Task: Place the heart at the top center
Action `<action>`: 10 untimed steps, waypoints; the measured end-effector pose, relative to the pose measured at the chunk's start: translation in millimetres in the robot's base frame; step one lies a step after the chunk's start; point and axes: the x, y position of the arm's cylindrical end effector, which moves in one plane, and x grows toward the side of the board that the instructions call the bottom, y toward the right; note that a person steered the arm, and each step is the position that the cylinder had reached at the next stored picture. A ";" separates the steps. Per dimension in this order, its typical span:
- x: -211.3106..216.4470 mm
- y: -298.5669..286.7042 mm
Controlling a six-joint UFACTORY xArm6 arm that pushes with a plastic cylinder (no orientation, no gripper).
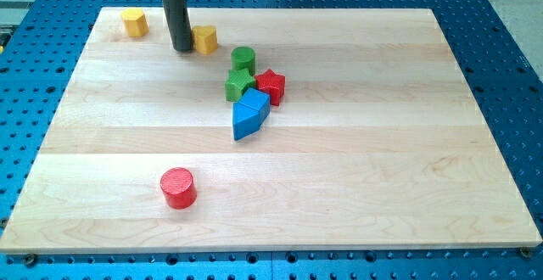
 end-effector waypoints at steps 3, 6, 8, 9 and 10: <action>17.3 54.1; 4.3 147.1; -12.7 121.3; -41.2 101.7; -45.9 101.7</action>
